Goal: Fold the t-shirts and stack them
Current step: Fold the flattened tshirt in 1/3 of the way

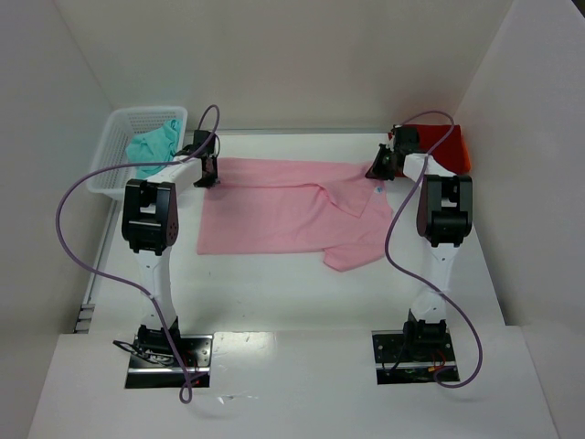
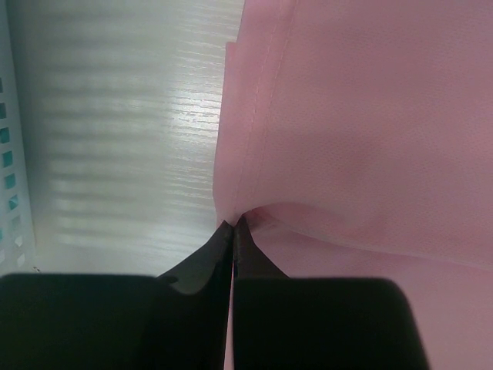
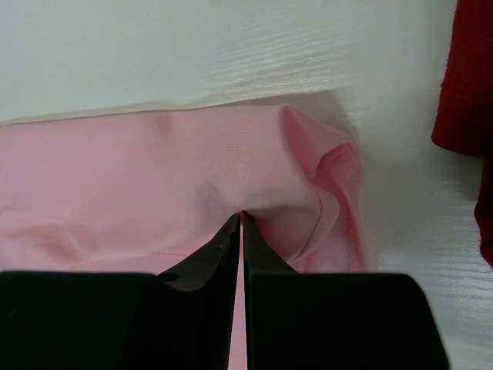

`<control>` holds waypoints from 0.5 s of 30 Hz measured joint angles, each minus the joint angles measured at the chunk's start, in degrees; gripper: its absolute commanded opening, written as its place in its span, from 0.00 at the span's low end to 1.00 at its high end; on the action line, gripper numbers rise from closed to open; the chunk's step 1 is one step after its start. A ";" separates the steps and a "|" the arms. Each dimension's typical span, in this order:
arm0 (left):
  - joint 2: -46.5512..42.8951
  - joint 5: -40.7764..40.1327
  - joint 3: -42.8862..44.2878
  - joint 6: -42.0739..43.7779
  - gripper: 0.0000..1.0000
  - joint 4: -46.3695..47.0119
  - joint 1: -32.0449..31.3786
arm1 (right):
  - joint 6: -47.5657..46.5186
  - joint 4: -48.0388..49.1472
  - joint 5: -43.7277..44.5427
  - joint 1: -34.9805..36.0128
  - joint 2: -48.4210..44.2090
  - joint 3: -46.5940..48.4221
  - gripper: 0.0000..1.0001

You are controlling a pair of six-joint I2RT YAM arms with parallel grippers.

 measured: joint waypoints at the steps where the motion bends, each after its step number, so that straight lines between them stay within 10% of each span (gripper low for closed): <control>1: 0.00 -0.04 0.00 0.00 0.00 0.00 0.00 | -0.07 0.00 0.02 0.00 0.00 0.00 0.09; 15: 0.00 -8.92 -0.09 0.02 0.00 -0.04 -0.09 | -0.59 -0.09 0.48 0.00 0.50 0.00 0.09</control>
